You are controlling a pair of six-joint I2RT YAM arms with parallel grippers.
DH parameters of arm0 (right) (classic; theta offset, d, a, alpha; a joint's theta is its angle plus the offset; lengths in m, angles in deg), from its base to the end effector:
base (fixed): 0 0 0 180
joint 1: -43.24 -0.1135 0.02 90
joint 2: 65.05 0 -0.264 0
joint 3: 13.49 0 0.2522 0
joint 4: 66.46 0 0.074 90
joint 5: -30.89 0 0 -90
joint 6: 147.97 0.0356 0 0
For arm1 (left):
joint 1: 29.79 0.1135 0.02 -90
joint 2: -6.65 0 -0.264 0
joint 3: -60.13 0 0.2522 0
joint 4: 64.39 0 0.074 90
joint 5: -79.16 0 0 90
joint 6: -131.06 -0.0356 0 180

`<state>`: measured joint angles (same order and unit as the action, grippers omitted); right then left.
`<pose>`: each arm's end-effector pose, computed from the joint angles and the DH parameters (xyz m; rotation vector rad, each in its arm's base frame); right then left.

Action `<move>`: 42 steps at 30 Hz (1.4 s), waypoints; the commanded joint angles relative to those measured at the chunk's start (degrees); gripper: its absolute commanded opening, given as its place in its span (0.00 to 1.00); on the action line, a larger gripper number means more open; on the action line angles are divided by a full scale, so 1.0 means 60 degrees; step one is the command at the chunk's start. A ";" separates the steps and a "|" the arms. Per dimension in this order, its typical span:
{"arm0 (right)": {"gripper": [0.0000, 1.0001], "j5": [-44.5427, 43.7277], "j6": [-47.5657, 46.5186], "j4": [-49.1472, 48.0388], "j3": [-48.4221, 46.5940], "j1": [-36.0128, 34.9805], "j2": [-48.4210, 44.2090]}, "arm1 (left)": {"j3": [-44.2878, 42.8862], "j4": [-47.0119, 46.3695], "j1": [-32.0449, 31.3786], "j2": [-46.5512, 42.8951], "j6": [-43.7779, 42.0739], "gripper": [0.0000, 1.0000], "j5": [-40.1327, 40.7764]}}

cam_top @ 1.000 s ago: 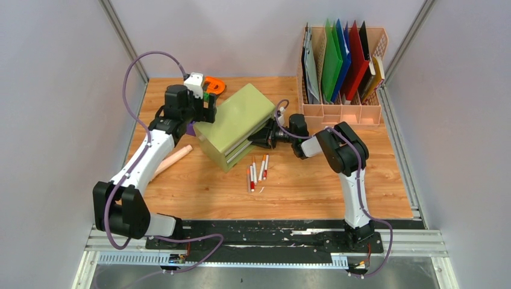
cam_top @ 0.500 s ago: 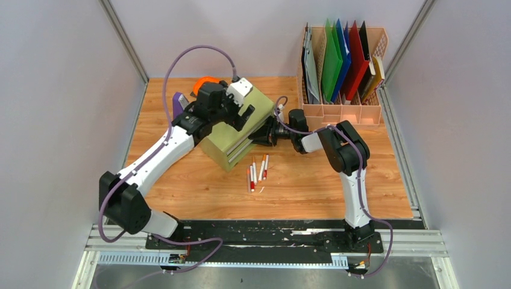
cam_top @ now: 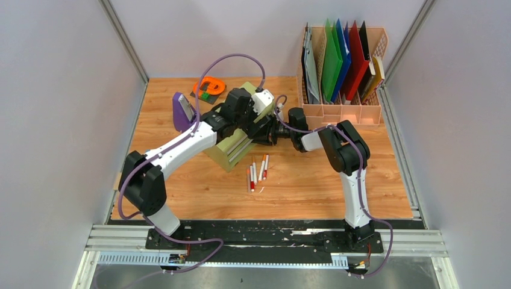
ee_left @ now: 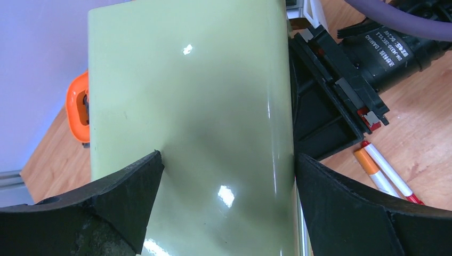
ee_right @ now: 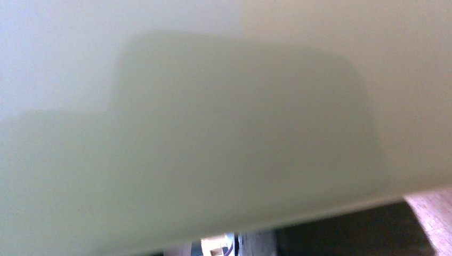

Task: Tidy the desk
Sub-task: Open the drawer in the storage box.

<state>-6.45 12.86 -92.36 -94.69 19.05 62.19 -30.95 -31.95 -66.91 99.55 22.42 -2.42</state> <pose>0.3939 0.2080 0.1092 0.1726 2.3210 1.8682 0.3027 -0.2226 0.3077 0.9357 1.9485 -0.0265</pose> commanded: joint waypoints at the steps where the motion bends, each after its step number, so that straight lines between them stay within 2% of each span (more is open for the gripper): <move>1: 0.00 0.0428 -0.1013 -0.1054 -0.0351 0.0116 -0.0438 | -0.0445 0.0051 0.0015 0.0382 -0.0103 1.00 0.1424; 6: 0.00 0.0369 -0.0760 -0.1640 0.0074 0.0229 -0.0689 | -0.0448 0.0040 0.0020 0.0613 -0.0188 1.00 0.2472; 16: 0.00 0.0023 -0.0614 -0.2103 0.0914 0.0448 -0.1291 | -0.0321 0.0145 0.0013 0.0722 -0.0153 1.00 0.3135; 26: 0.00 0.0059 -0.1320 -0.1549 0.1370 0.0471 -0.1878 | -0.0331 0.0128 0.0193 0.0717 -0.0155 1.00 0.3242; 35: 0.00 0.0314 -0.2390 -0.1007 0.1753 0.0537 -0.2182 | -0.0176 0.0278 0.0371 0.0389 -0.0132 1.00 0.2493; 39: 0.06 0.0333 -0.2682 -0.0848 0.1833 0.0529 -0.2157 | -0.0069 0.0378 0.0363 0.0293 -0.0222 1.00 0.2267; 42: 0.15 0.0291 -0.2843 -0.0701 0.1815 0.0467 -0.2062 | 0.0038 0.0435 0.0370 0.0230 -0.0274 1.00 0.2116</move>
<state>-6.18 3.92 -92.56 -83.59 22.27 53.67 -32.48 -34.11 -67.83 102.92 22.49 6.61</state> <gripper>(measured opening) 0.256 1.000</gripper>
